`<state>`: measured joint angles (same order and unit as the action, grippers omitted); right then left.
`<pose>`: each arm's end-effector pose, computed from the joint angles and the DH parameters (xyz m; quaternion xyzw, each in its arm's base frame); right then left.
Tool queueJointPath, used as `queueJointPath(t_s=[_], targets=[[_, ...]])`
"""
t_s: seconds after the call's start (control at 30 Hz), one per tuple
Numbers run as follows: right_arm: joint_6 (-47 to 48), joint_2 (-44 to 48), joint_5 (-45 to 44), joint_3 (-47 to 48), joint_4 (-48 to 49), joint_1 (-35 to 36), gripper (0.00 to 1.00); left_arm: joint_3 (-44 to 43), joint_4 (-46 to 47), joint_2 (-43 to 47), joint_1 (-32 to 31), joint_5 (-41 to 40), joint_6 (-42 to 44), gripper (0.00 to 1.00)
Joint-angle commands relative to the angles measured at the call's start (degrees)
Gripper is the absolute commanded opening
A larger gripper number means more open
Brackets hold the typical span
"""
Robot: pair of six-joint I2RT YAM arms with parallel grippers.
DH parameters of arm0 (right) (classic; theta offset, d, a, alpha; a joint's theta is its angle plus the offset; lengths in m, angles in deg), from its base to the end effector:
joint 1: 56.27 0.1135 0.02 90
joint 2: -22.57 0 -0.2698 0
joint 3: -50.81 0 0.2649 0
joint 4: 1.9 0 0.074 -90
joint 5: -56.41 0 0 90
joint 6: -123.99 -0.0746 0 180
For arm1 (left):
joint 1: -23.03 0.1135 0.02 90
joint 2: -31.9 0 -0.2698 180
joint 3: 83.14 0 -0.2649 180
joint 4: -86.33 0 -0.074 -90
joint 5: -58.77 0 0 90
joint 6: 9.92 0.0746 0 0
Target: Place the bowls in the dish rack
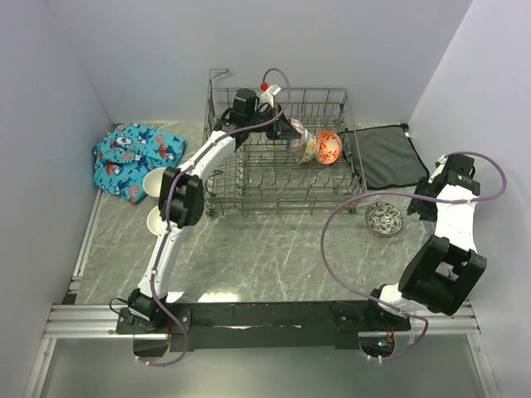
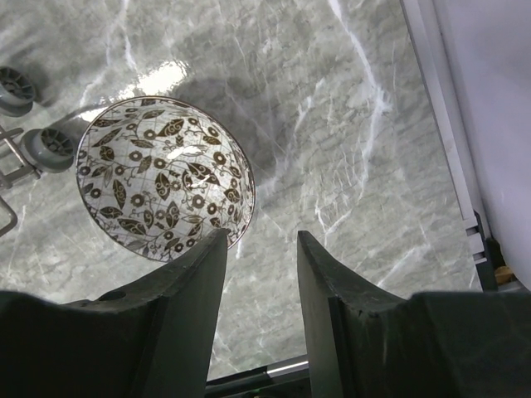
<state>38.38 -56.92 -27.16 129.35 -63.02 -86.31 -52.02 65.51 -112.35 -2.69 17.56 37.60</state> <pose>0.2682 -0.1455 0.2435 0.2019 0.9477 -0.0193 0.2463 0.5354 -0.3202 0.2582 0.1392 0.7566 -0.5801 0.2677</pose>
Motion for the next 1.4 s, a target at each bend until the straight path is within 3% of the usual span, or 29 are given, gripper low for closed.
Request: queueJointPath(t_s=[0.0, 1.1, 1.13, 1.27, 1.37], targets=[[0.7, -1.0, -1.0, 1.6, 0.9, -0.5, 0.47, -1.7, 5.2, -0.4, -0.3, 0.7, 1.7, 0.01], [0.8, -3.2, -1.6, 2.0, 1.4, -0.5, 0.46, -0.4, -2.6, -3.9, 0.3, -7.5, 8.6, 0.06], [0.8, -3.2, -1.5, 1.9, 1.4, -0.5, 0.46, -0.5, -2.5, -4.0, 0.3, -7.3, 9.1, 0.08], [0.8, -3.1, -1.5, 1.5, 1.5, -0.5, 0.46, -1.8, -1.8, -3.4, 0.3, -7.0, 10.8, 0.32], [0.7, -3.0, -1.4, 1.5, 1.6, -0.5, 0.46, -3.7, -1.7, -2.4, 0.3, -7.2, 12.2, 0.39]])
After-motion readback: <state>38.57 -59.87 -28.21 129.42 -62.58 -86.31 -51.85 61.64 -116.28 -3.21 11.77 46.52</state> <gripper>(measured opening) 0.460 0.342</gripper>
